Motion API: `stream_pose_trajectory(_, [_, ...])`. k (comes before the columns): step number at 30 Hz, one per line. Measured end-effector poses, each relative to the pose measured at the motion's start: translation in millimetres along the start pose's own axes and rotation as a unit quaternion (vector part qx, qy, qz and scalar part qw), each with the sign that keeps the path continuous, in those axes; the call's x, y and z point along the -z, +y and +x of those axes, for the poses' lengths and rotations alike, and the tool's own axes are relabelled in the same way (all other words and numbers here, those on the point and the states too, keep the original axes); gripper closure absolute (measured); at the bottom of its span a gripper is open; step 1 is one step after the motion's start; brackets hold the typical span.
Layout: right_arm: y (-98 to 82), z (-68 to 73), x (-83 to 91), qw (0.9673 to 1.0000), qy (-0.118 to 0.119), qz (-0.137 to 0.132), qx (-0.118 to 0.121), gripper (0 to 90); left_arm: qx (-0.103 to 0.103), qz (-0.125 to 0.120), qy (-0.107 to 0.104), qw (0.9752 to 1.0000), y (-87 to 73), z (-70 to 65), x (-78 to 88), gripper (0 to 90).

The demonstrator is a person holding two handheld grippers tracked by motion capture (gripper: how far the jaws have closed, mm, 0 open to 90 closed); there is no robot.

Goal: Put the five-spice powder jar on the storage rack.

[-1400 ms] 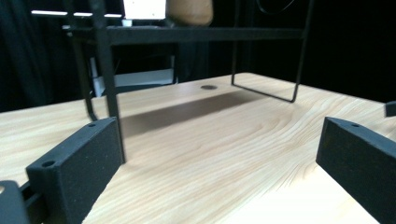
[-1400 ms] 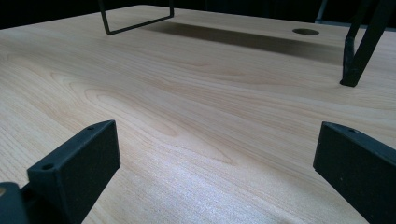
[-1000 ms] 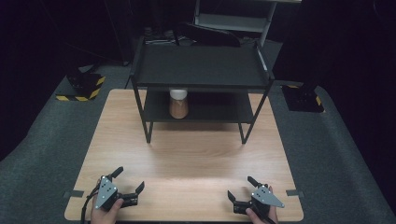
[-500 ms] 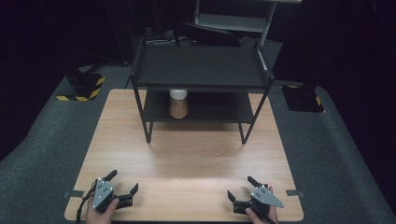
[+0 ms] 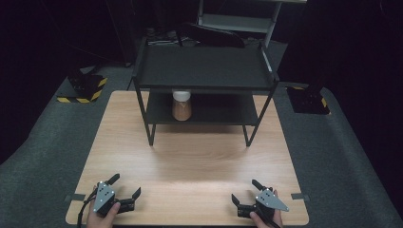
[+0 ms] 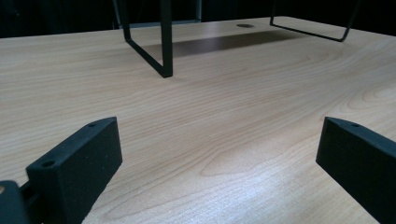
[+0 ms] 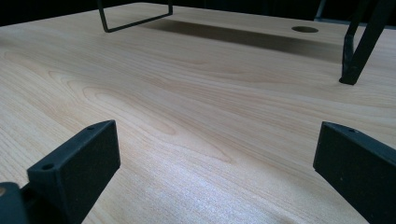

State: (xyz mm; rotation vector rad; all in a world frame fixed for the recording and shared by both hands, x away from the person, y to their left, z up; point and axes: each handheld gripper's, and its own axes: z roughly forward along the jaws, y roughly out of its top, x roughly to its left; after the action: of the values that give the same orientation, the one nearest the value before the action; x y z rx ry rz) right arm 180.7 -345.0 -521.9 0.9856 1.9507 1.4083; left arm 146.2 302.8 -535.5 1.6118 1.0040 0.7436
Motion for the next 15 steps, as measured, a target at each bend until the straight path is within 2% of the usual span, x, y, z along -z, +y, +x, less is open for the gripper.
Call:
stream_pose_trajectory(8, [0.9, 1.1, -0.1, 1.0000, -0.001, 0.003, 0.006, 0.4, 0.004, -0.001, -0.011, 0.9999, -0.7, 3.8, 1.3, 0.5])
stream_pose_trajectory(15, [0.0, 0.4, 0.6, 0.9999, 0.003, 0.001, 0.010, 0.5, 0.008, 0.000, -0.011, 0.9999, -0.2, 4.1, 1.0, 0.5])
